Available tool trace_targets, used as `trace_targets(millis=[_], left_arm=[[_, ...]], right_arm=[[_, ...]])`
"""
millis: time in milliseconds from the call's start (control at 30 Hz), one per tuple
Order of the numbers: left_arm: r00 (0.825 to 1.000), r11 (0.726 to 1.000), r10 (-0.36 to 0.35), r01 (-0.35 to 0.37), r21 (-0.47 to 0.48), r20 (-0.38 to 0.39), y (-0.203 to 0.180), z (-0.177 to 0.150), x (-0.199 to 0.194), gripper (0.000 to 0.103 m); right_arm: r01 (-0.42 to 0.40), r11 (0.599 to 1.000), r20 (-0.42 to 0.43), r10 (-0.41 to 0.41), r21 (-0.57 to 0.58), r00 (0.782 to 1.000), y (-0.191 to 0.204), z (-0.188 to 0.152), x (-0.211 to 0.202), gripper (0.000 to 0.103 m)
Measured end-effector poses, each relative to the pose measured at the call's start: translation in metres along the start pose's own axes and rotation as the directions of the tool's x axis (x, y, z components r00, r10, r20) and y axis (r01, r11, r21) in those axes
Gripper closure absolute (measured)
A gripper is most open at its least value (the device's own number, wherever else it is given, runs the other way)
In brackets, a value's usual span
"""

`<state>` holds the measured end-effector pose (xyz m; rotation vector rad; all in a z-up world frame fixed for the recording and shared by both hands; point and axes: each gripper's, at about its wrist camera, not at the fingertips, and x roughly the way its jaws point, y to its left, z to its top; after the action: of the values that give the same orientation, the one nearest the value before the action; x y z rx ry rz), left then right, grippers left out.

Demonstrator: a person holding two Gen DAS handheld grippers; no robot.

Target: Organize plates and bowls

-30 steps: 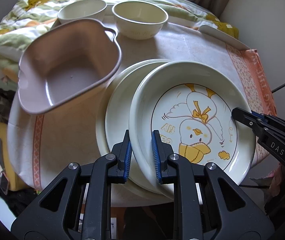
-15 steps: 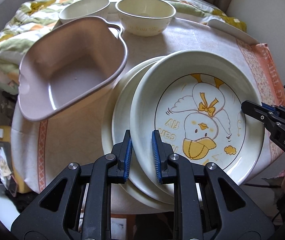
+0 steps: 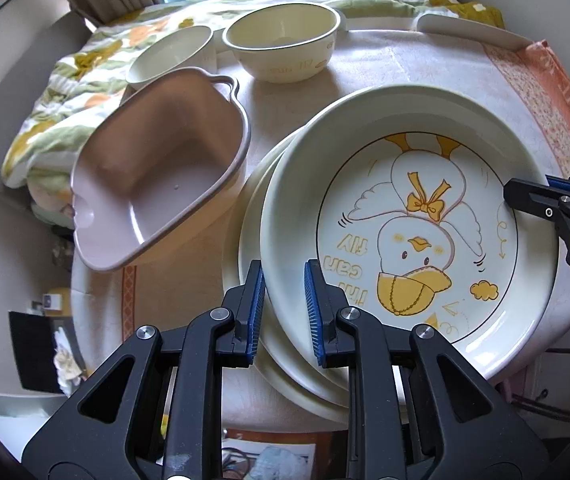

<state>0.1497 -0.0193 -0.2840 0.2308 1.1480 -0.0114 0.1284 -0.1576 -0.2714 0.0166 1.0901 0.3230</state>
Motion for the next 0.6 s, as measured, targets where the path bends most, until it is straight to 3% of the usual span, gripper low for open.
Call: trace_targets(millis=[167,600], left_arm=[[0.994,0.991,0.103,-0.106,0.083,0.039,-0.013,-0.001,-0.006,0.085],[0.994,0.993,0.099,-0.102,0.061,0.045,-0.005,0.002,-0.006,0.085]], right_arm=[[-0.005,1.000,-0.005,0.005,0.003,1.000,0.002,0.000,0.002,0.092],[0.032,0.999,-0.007,-0.032,-0.025,0.999,0.006,0.003,0.004,0.092]])
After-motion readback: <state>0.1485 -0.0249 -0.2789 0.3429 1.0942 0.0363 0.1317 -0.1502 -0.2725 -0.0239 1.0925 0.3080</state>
